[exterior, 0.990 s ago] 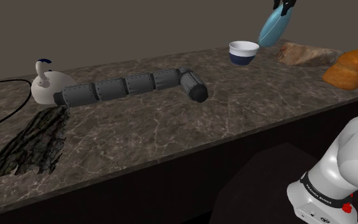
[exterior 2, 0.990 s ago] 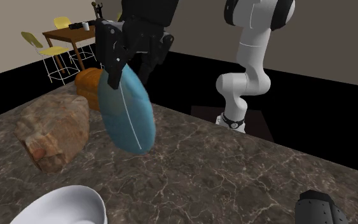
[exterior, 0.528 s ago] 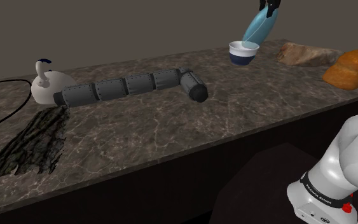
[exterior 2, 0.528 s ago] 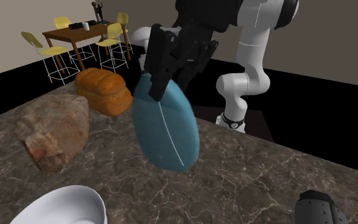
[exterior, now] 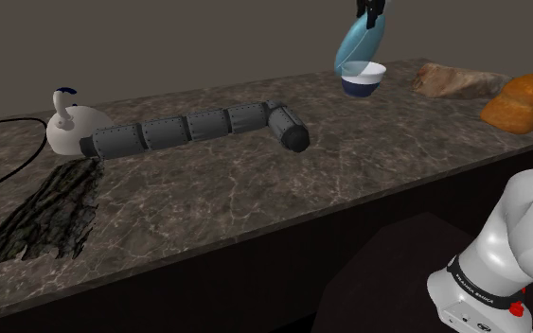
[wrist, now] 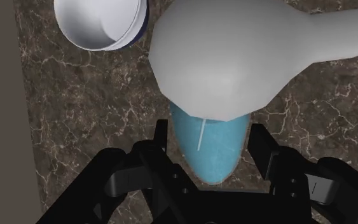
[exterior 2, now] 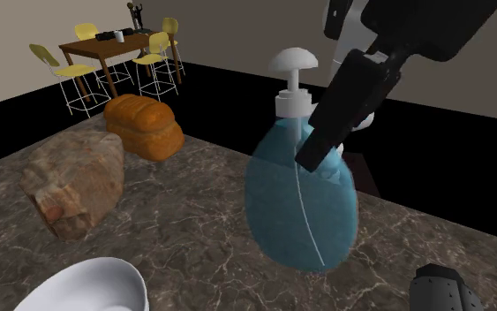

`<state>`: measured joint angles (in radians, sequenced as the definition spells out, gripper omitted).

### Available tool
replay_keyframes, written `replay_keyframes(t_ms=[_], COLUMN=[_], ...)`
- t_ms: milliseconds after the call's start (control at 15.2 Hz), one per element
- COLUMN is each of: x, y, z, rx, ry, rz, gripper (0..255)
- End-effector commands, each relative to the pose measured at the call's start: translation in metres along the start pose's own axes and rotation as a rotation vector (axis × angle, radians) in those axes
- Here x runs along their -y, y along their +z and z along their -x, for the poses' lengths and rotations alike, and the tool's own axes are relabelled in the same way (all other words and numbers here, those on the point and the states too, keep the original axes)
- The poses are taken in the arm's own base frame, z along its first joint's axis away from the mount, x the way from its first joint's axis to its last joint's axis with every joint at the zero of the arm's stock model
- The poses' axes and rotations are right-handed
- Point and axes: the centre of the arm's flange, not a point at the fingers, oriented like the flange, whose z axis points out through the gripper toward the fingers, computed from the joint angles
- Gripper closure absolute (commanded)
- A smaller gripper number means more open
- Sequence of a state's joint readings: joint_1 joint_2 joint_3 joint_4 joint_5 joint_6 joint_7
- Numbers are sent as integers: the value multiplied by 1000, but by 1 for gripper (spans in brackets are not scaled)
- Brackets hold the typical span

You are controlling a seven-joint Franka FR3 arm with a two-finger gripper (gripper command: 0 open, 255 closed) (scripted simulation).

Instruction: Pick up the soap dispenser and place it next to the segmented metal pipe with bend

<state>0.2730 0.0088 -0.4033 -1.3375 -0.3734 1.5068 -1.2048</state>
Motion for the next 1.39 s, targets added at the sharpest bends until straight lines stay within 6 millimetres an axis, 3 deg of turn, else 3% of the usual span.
replay_keyframes(t_ms=[0,528,1320], x=[3,18,36], y=[-10,-44,14], z=[-28,-127,-144], rx=[0,0,0], ry=[1,1,1], rz=[0,0,0], gripper=[255,255,255])
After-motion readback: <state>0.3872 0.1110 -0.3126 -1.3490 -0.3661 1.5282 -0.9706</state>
